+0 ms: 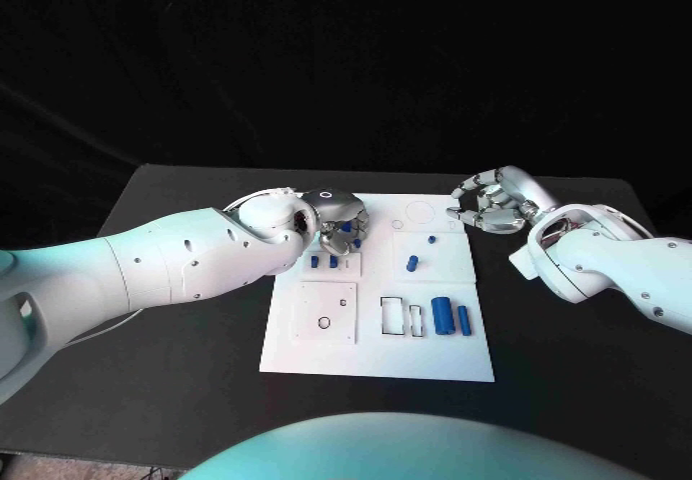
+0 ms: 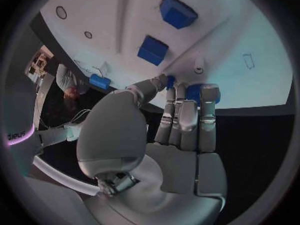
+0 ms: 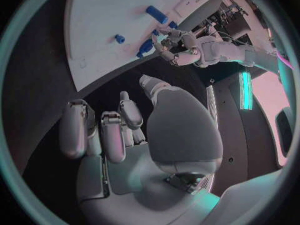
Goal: Assemble the parts on the task board
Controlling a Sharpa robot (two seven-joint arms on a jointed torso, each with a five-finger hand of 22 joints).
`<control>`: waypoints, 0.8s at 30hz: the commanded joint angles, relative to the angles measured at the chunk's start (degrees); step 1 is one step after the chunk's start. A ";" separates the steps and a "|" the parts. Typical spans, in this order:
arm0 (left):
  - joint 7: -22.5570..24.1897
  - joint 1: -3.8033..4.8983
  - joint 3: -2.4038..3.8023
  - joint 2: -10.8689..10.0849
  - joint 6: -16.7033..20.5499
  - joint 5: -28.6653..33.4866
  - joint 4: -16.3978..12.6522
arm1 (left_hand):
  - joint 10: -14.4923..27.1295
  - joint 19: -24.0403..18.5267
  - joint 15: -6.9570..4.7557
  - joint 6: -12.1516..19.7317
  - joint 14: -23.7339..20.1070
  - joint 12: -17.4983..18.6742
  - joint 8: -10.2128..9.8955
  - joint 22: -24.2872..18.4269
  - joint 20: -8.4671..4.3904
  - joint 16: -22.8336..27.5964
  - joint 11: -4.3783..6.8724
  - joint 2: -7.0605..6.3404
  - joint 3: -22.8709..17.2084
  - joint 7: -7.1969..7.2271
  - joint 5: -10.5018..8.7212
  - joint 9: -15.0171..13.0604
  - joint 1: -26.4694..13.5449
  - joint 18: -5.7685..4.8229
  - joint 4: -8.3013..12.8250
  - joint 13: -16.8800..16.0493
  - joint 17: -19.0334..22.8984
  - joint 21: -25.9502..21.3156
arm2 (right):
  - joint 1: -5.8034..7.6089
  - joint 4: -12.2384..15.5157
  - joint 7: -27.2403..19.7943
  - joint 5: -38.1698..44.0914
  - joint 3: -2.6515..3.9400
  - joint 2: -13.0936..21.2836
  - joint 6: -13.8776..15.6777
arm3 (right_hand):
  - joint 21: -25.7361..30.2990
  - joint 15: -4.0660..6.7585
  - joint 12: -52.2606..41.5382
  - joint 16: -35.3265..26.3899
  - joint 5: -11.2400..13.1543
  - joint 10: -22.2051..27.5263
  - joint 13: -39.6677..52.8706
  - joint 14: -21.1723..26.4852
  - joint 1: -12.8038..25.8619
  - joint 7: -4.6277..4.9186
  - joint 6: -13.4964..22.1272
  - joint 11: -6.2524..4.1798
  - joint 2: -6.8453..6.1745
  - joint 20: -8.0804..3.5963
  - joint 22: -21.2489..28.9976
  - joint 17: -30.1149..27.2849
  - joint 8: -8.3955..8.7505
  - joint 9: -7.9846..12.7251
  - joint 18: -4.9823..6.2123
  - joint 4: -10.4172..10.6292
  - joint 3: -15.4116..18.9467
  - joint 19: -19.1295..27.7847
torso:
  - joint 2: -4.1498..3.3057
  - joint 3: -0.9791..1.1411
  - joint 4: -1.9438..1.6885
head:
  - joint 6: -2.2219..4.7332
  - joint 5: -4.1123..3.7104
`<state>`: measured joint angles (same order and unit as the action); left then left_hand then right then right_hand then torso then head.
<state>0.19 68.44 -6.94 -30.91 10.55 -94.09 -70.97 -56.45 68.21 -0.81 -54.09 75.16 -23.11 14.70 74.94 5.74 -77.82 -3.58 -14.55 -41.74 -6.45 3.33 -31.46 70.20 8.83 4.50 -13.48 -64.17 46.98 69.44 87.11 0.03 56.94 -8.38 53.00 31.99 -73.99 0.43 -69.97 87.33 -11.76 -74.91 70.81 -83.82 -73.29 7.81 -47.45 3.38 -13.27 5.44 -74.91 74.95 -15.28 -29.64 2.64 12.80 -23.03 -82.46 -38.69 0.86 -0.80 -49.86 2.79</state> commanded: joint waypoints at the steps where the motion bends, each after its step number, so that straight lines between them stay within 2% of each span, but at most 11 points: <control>1: -0.43 0.01 0.05 0.39 -1.71 -0.20 0.47 | -0.35 0.20 0.23 -0.28 0.29 0.23 -0.29 4.99 -0.06 -0.24 -0.13 0.47 -0.38 -0.02 -0.39 0.09 0.15 -1.18 0.00 0.10 0.08 0.38 | -0.04 0.10 -0.41 0.25 0.00 -0.07 -0.28 | 0.21 0.40 0.17 -0.25 -0.31 0.29 -0.03 -4.61 0.46 0.12 0.43 -0.19 -0.23 -0.10 -8.19 9.89 -0.15 -0.07 0.95 -0.03 -0.47 0.27 | -0.04 -0.02 0.02 | 0.01 -0.08; 8: 0.08 0.00 0.03 0.99 -1.92 0.43 1.13 | -0.84 0.75 0.28 -0.28 0.76 0.68 -0.49 5.26 -0.05 -0.75 -0.10 0.71 -0.56 0.01 -0.40 0.18 0.26 -1.40 0.02 0.41 -0.51 1.77 | -0.04 0.09 -0.38 0.25 0.00 -0.16 -0.34 | 0.21 0.40 0.17 -0.25 -0.31 0.29 -0.03 -4.61 0.46 0.12 0.43 -0.19 -0.23 -0.10 -8.19 9.89 -0.15 -0.07 0.95 -0.03 -0.47 0.27 | -0.07 -0.04 -0.02 | -0.09 -0.06; 16: 0.61 -0.01 0.02 1.02 -2.56 1.51 1.22 | -3.55 1.48 -0.27 -1.86 3.17 2.27 -0.34 5.62 -0.40 -2.76 0.55 1.45 -0.57 0.48 -0.42 0.07 0.37 -1.61 0.01 1.32 -2.85 4.40 | -0.04 0.07 -0.36 0.25 0.00 -0.20 -0.40 | 0.19 0.40 0.04 -0.22 -0.31 0.15 0.07 -4.64 0.52 0.11 0.39 -0.20 -0.22 -0.10 -8.20 9.96 -0.21 -0.08 0.94 -0.04 -0.53 0.24 | 0.00 0.00 -0.12 | -0.14 -0.04; 24: 0.84 -0.01 0.01 0.89 -3.15 1.86 0.98 | -5.04 2.48 -0.34 -2.66 4.49 3.13 -0.35 6.06 -0.53 -3.80 0.68 1.80 -0.40 0.49 -0.40 0.02 0.50 -1.97 0.09 1.70 -4.26 6.84 | -0.04 0.05 -0.34 0.25 0.00 -0.24 -0.51 | 0.10 0.42 -0.10 -0.20 -0.32 -0.02 0.17 -4.66 0.60 0.08 0.29 -0.22 -0.20 -0.12 -8.24 10.01 -0.30 -0.11 0.91 -0.07 -0.62 0.17 | 0.02 0.00 -0.01 | -0.14 0.06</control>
<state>0.41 68.57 -6.81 -30.07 9.42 -92.95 -69.85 -61.24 70.30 -1.21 -56.41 79.36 -20.21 14.59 74.93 5.31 -81.42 -2.92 -13.24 -42.07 -6.00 3.11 -31.35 70.90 7.95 4.50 -11.83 -68.34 53.62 69.43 87.10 0.03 56.93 -8.38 52.80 31.96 -73.99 0.43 -69.97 87.33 -11.76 -74.92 70.93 -83.82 -73.06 7.81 -47.45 3.38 -13.50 5.44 -74.95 74.94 -15.28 -29.70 2.63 12.80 -23.35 -82.46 -38.69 0.84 -0.86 -50.00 2.80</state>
